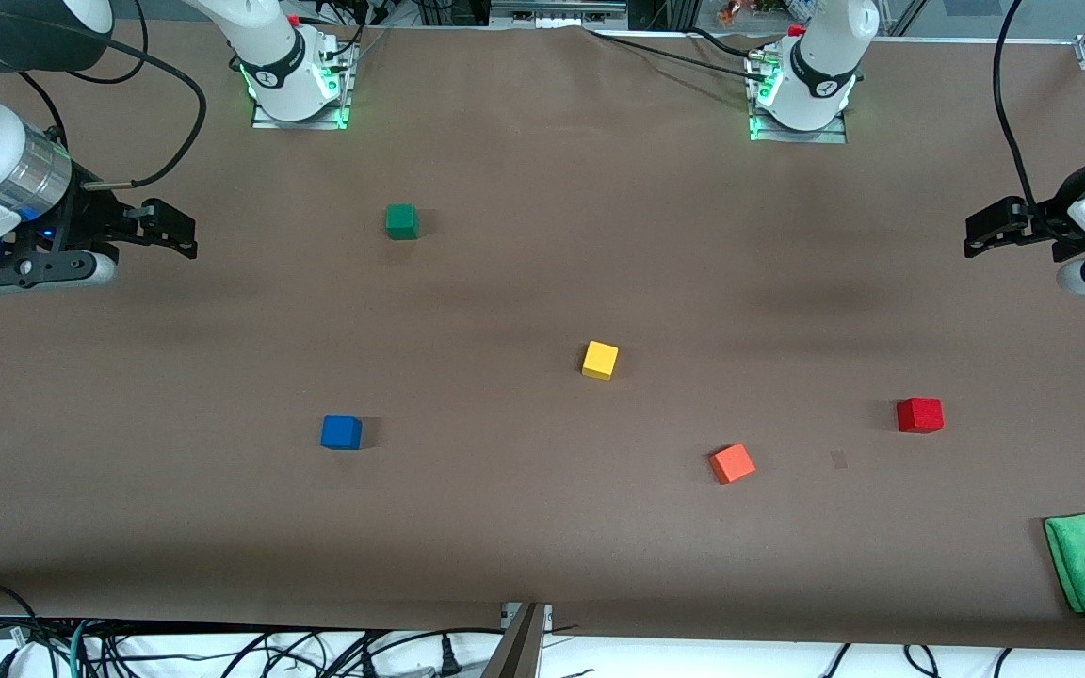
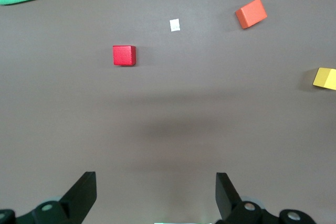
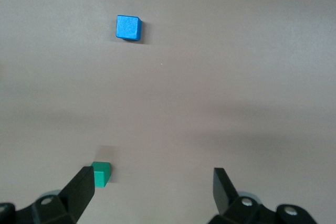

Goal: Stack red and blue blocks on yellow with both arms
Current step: 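Reach the left gripper to the red cube while the right gripper reaches the blue cube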

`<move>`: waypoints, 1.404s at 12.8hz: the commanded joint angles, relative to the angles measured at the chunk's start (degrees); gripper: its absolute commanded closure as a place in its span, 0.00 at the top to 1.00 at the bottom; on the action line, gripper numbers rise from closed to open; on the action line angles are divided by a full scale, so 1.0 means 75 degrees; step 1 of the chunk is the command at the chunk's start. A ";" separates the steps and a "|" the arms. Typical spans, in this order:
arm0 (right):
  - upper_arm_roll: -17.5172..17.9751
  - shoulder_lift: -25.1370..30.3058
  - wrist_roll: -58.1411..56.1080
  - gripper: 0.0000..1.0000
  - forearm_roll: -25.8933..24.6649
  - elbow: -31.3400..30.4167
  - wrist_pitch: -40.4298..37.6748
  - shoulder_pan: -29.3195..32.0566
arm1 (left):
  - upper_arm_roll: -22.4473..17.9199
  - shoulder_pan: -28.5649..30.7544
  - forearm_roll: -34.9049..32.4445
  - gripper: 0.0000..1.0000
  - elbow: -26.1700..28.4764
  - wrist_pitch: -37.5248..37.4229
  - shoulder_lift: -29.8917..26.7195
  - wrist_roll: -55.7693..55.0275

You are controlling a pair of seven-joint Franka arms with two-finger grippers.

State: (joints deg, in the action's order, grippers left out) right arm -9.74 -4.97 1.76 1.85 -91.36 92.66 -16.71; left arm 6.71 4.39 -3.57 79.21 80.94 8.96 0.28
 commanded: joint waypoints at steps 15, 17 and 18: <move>0.0045 -0.3717 0.0187 0.99 0.1614 -0.0206 0.4678 -0.0467 | -0.0087 0.0937 0.0007 1.00 0.0919 0.3171 0.2800 0.0664; 0.0045 -0.4315 0.0187 0.99 0.1675 -0.0229 0.5570 -0.0608 | -0.0098 0.0996 0.0007 1.00 0.1622 0.4344 0.2883 0.0923; 0.0045 -0.4492 0.0187 0.98 0.1675 -0.0229 0.5830 -0.0631 | -0.0098 0.1020 -0.0005 1.00 0.1939 0.4837 0.2941 0.0947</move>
State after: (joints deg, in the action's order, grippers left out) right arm -9.18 -36.59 2.40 13.10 -93.97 133.48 -20.62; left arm 5.74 11.66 -3.58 88.54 111.51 32.29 5.50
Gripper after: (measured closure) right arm 0.013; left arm 0.000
